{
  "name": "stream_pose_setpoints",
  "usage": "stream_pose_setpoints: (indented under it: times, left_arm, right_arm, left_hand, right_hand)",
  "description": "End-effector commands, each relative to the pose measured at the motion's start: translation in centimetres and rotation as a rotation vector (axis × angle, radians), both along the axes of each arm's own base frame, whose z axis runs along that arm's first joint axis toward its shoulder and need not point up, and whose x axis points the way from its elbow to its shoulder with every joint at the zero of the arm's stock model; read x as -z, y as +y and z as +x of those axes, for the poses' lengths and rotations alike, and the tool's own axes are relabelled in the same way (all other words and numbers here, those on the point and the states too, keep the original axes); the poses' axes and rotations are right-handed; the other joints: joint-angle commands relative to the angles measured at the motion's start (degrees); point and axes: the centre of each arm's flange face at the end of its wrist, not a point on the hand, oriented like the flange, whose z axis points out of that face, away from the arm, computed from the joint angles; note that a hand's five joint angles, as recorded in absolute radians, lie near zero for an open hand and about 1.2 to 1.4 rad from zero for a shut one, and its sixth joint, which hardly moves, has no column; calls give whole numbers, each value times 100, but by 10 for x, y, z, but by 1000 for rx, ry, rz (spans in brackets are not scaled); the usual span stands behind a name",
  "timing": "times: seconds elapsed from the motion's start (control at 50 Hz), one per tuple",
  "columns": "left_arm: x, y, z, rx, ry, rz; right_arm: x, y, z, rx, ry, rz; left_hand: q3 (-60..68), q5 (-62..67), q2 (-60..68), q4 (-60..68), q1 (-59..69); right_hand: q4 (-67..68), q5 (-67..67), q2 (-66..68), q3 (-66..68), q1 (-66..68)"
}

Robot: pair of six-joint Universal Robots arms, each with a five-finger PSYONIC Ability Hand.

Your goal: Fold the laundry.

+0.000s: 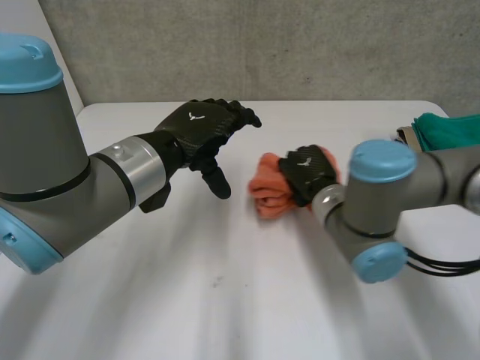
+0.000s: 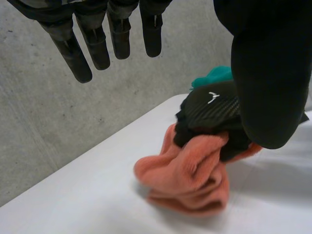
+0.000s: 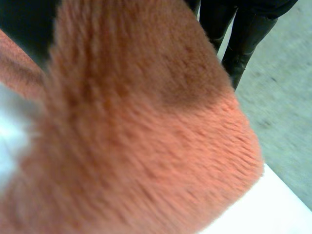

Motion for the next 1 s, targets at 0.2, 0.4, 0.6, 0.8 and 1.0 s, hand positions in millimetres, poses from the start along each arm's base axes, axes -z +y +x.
stream_pose_setpoints:
  times: [0.2, 0.4, 0.6, 0.8, 1.0]
  left_arm:
    - [-6, 2, 2, -3, 25, 5]
    - [-8, 7, 2, 7, 27, 1]
    - [-6, 31, -12, 167, 39, 20]
    - [-5, 33, -13, 190, 43, 27]
    - [-4, 34, -13, 192, 41, 34]
  right_arm:
    - [-12, -92, -103, -144, 132, -184]
    - [-106, -162, -145, -7, -38, -426]
    - [-153, -206, -211, 96, -171, -621]
    - [-90, -224, -269, 165, -149, -457]
    - [-11, -211, -329, 194, -66, -264]
  left_hand:
    - [-83, -5, -61, -77, -206]
    - [-201, -123, -179, -195, -324]
    - [-285, -207, -263, -280, -408]
    - [-252, -174, -230, -246, -374]
    - [-268, -190, -246, -263, -391]
  right_hand:
    - [1326, 1931, 1416, 1406, 3018]
    - [1326, 1931, 1416, 1406, 3018]
    - [1326, 1931, 1416, 1406, 3018]
    - [1326, 1931, 1416, 1406, 3018]
    - [1326, 1931, 1416, 1406, 3018]
